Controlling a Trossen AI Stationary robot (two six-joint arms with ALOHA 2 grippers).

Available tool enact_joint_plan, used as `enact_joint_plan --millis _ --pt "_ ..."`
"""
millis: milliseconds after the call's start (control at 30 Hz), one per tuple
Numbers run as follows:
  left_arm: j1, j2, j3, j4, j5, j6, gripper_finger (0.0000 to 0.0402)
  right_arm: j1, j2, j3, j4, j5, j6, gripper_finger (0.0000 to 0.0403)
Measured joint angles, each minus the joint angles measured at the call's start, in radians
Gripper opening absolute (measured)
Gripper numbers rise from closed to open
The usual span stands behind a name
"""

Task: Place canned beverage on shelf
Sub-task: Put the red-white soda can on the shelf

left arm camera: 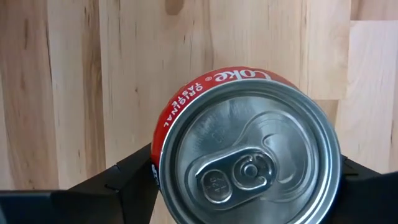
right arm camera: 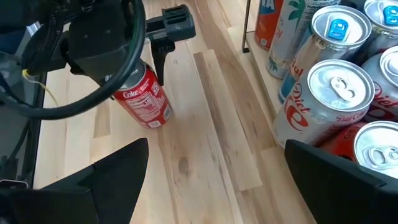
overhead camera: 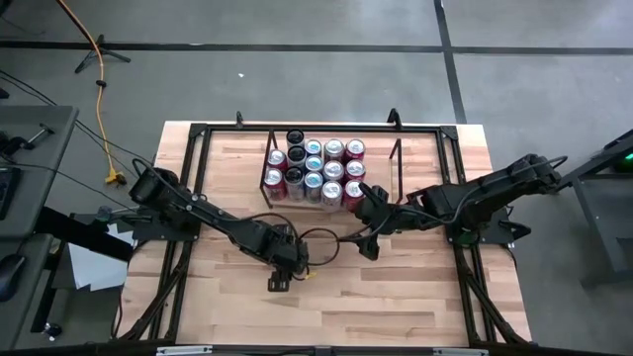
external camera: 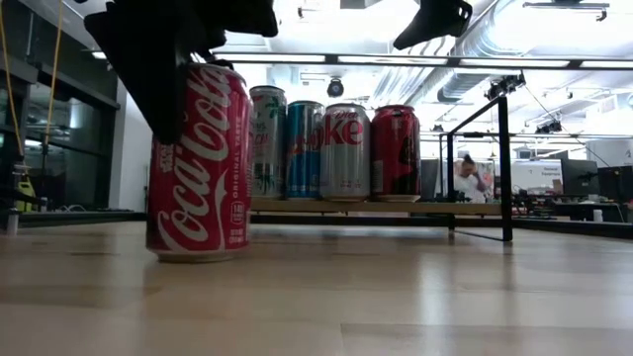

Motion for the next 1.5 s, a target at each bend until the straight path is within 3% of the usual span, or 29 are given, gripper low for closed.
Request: enact_joint_plan --millis 400,700,800,1000,1100,1367,1500 --pt "0.014 -0.003 0.019 -0.001 -0.007 0.078 0.0281 0.000 0.000 0.000 0.011 0.013 -0.004 0.0362" --pt "0.033 -0.013 0.020 -0.002 0.020 0.079 0.0377 0.000 0.000 0.000 0.017 0.014 -0.006 0.0362" --pt "0.033 -0.055 0.020 -0.020 0.018 0.079 0.0396 0.000 0.000 0.000 0.031 0.016 -0.007 0.0362" --pt "0.031 -0.228 0.021 -0.066 -0.006 0.016 0.0396 0.000 0.000 0.000 0.142 -0.015 0.019 0.0362" --pt "0.010 -0.328 0.021 -0.103 -0.092 -0.064 0.0397 0.000 0.017 0.000 0.268 -0.041 0.017 0.0362" --pt "-0.110 -0.539 0.021 -0.223 -0.493 -0.255 0.0395 0.006 0.198 0.001 0.551 -0.119 -0.100 0.0362" --pt "-0.142 -0.599 0.021 -0.253 -0.558 -0.318 0.0395 0.017 0.304 0.001 0.665 -0.122 -0.162 0.0362"
